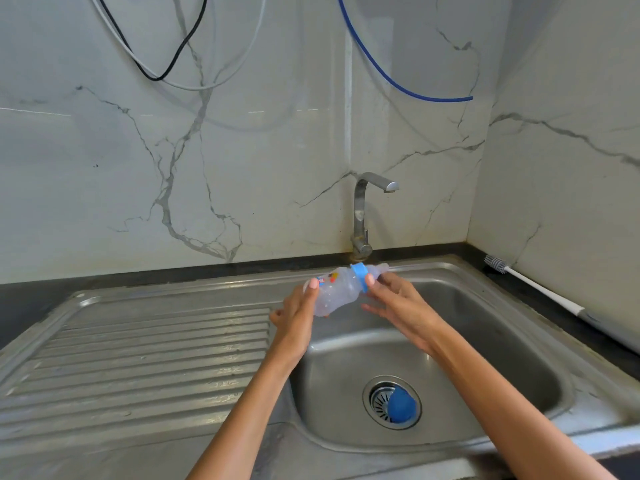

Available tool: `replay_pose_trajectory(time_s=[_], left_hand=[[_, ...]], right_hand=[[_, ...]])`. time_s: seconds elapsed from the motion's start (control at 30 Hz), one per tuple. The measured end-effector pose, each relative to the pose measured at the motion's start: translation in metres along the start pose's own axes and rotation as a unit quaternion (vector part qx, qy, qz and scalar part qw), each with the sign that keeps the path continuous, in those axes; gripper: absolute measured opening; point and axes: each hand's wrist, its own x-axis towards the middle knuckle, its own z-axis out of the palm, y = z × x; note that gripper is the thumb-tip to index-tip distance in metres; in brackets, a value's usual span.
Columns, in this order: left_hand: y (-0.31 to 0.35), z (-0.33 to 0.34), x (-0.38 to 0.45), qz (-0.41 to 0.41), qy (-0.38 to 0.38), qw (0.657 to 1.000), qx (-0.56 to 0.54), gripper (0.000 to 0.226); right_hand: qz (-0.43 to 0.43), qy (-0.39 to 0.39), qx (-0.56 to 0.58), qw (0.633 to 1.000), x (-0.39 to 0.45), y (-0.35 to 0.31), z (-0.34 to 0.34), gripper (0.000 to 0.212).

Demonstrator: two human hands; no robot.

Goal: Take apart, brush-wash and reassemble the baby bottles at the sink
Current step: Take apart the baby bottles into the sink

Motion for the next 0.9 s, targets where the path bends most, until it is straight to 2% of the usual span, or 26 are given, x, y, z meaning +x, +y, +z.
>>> replay_pose_trajectory(time_s=[0.07,0.13,0.23,0.3,0.4,0.5,0.57,0.63,0.7,0.73,0.83,0.9], left_hand=[[-0.001,0.0,0.0,0.006,-0.013,0.999,0.029,0.071],[-0.003,0.001,-0.001,0.015,-0.017,0.999,0.045,0.074],[-0.007,-0.001,0.001,0.017,-0.006,0.999,0.051,0.079],[-0.008,-0.003,0.001,0.018,-0.001,0.998,0.054,0.079],[-0.005,-0.002,-0.001,0.008,-0.017,0.998,0.067,0.051],[-0.003,0.0,-0.005,0.0,-0.03,0.995,0.091,0.037],[-0.005,-0.002,-0.003,0.001,-0.031,0.995,0.094,0.035],[-0.01,-0.003,0.001,-0.007,-0.032,0.995,0.09,0.036],[-0.011,-0.002,0.004,-0.009,-0.037,0.997,0.067,0.045],[-0.012,-0.001,0.005,-0.016,-0.043,0.999,0.021,0.05],[-0.006,-0.004,0.004,-0.042,-0.087,0.99,-0.102,0.05],[-0.011,-0.006,0.01,-0.061,-0.076,0.992,-0.08,0.051]], right_hand=[[0.05,0.042,-0.076,0.995,0.0,-0.003,0.004,0.053],[0.048,0.06,-0.112,0.991,-0.001,-0.005,0.007,0.05],[0.014,0.025,-0.071,0.997,0.0,-0.006,-0.006,0.033],[0.0,-0.029,-0.027,0.999,-0.001,-0.009,-0.015,0.043],[0.05,-0.032,0.002,0.998,-0.002,-0.013,-0.015,0.047],[0.115,-0.015,-0.145,0.983,-0.002,-0.011,-0.01,0.055],[0.099,-0.018,-0.172,0.98,-0.001,-0.009,-0.013,0.049],[0.07,-0.022,-0.139,0.988,0.0,-0.009,-0.019,0.038],[0.041,-0.024,-0.138,0.989,0.001,-0.011,-0.026,0.04],[0.025,-0.018,-0.156,0.987,0.001,-0.011,-0.03,0.041],[-0.015,0.038,-0.196,0.98,0.002,-0.012,-0.044,0.039],[-0.01,0.087,-0.172,0.981,0.004,-0.011,-0.055,0.038]])
